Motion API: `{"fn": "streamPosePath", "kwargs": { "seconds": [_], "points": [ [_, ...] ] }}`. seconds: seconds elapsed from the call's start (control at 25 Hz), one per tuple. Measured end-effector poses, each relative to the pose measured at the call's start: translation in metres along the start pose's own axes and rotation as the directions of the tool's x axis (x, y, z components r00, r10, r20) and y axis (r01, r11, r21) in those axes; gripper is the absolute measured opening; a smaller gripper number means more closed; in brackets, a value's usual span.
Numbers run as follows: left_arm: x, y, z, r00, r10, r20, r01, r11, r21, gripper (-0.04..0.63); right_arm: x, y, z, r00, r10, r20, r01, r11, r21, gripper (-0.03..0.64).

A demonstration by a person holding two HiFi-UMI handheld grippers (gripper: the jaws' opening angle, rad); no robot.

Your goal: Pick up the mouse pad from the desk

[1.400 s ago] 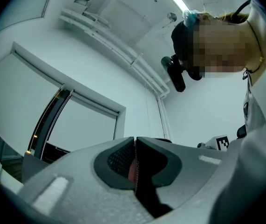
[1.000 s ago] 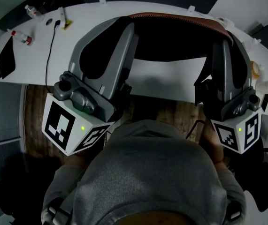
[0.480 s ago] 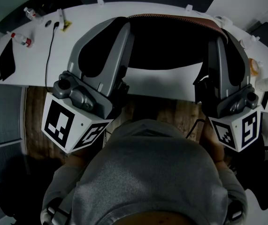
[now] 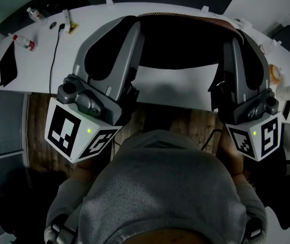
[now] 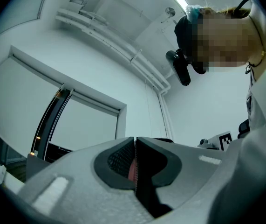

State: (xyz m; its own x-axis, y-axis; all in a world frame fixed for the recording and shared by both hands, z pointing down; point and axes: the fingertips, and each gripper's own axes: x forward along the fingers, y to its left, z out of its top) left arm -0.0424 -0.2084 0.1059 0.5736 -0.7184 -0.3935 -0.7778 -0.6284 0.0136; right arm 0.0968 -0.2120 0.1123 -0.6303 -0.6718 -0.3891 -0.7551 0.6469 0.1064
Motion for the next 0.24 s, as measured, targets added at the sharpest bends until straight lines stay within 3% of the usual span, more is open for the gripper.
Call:
{"fn": "streamPosePath", "kwargs": {
  "seconds": [0.24],
  "points": [
    [0.0011, 0.0027, -0.0001, 1.000, 0.005, 0.001, -0.005, 1.000, -0.002, 0.020, 0.0022, -0.0004, -0.0006, 1.000, -0.002, -0.002, 0.002, 1.000, -0.003, 0.021]
  ]
}}
